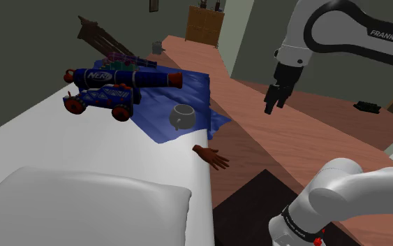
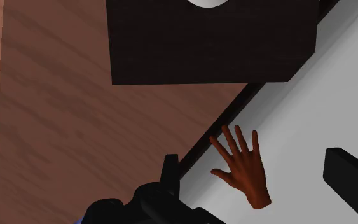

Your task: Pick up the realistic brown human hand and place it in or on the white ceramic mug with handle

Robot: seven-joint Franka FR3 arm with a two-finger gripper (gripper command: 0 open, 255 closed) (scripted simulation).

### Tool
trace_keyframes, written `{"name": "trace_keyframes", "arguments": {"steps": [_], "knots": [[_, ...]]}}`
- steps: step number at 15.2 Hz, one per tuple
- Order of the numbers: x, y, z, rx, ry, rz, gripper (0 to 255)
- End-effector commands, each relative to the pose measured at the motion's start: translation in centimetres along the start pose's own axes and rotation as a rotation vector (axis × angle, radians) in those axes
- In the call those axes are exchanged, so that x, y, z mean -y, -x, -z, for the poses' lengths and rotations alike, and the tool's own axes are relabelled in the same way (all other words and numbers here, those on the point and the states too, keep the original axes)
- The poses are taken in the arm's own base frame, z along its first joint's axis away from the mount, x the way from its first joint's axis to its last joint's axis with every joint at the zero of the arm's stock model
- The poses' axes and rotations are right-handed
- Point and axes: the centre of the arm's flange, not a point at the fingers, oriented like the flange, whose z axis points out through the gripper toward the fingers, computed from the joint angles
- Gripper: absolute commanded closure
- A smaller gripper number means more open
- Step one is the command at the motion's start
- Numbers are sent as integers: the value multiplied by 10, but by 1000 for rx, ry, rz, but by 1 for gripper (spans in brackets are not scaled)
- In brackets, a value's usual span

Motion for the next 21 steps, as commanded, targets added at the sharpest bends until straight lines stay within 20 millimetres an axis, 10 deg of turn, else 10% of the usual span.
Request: {"name": "trace_keyframes", "arguments": {"steps": [1,21], "knots": [[0,0,0,0,0,0,0],[49,-135,-207,-141,-10,312,0]]}}
